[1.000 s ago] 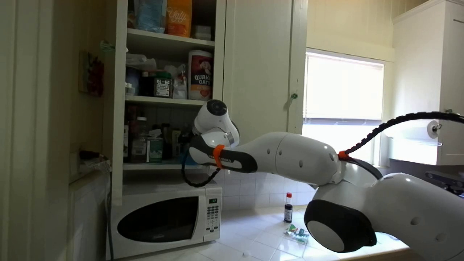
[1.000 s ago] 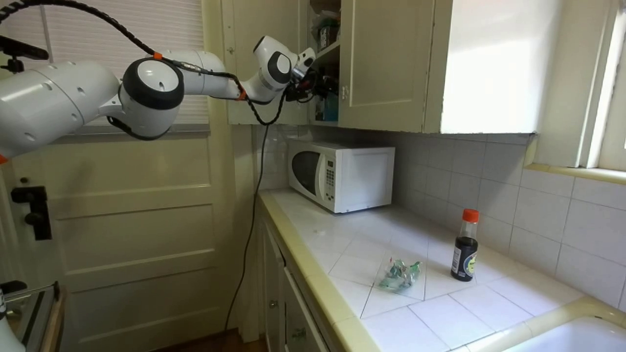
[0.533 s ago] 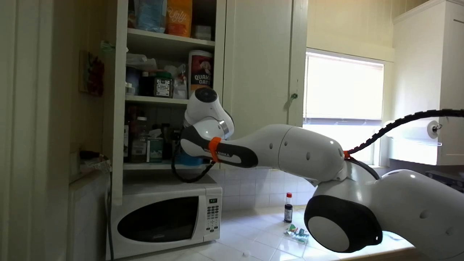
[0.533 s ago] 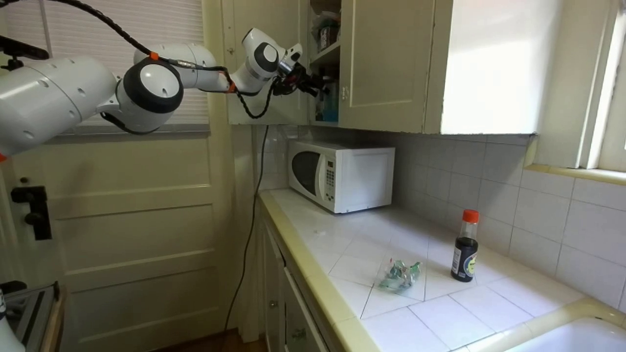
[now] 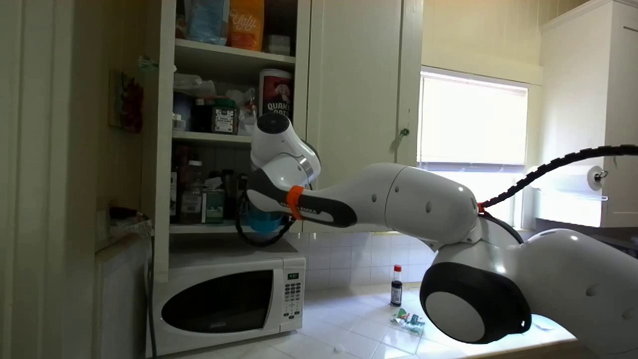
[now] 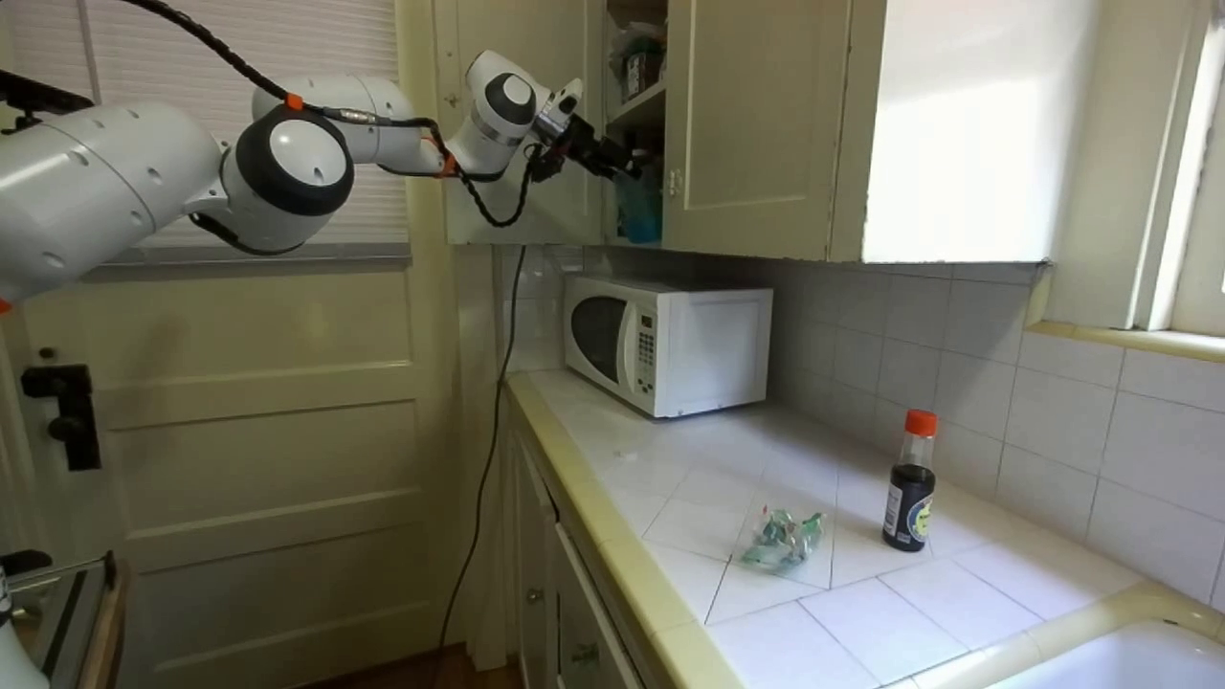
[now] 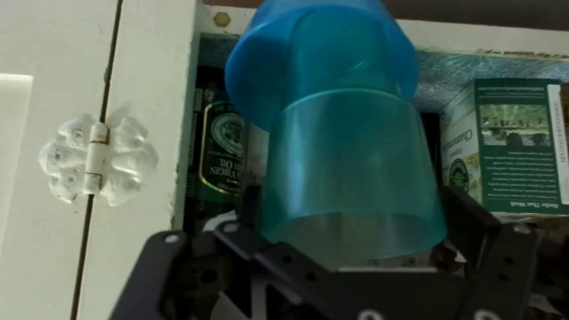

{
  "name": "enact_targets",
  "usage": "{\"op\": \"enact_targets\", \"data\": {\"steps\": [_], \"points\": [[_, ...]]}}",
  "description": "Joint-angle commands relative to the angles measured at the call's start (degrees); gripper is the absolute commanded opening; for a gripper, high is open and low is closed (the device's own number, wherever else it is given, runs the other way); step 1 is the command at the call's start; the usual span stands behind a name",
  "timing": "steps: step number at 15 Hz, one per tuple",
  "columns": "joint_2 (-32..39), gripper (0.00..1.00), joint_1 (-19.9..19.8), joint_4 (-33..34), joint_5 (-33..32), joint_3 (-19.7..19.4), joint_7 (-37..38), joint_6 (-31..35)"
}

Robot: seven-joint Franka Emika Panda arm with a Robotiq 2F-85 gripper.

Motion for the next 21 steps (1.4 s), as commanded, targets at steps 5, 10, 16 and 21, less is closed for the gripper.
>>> {"op": "enact_targets", "data": {"steps": [5,10,16,21], "points": [[1.1,0.71,-5.26,0.33,-0.36,5.04,2.95,-2.73],[1.78,0.71,-7.25,0.63,-0.42,6.59,-0.59,2.56],[1.23,0.71,-8.71,0.61,1.01,9.89,-10.69,4.85],[0.72,0.71,-9.61,0.59,1.65,12.15,-18.2,5.95]]}}
